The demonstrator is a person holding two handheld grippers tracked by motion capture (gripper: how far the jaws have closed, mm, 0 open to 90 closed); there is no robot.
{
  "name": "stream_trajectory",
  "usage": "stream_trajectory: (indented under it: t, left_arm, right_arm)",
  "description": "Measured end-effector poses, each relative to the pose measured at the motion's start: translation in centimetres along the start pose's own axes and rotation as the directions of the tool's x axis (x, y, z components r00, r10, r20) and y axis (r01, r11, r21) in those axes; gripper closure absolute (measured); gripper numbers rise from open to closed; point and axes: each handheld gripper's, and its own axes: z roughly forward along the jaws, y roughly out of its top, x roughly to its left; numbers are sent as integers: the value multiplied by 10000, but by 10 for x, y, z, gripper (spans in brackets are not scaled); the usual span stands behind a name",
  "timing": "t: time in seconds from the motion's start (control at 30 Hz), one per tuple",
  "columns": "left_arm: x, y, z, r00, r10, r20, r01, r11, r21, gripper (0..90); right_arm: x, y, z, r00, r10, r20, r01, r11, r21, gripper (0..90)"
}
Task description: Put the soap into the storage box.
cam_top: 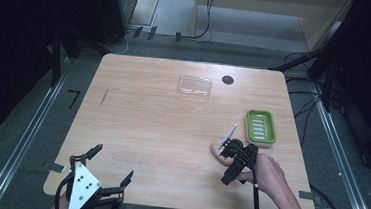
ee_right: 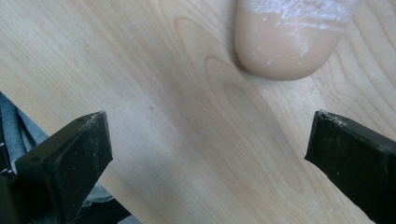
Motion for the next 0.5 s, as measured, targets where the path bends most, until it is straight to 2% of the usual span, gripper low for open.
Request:
stream_trajectory:
  t: [0.5]
  left_arm:
    - [0,0,0,10000,11,7,-11,10000,6,0]
  right_arm:
    - [-12,16,-1,9999,166,25,-166,9998,-51,0]
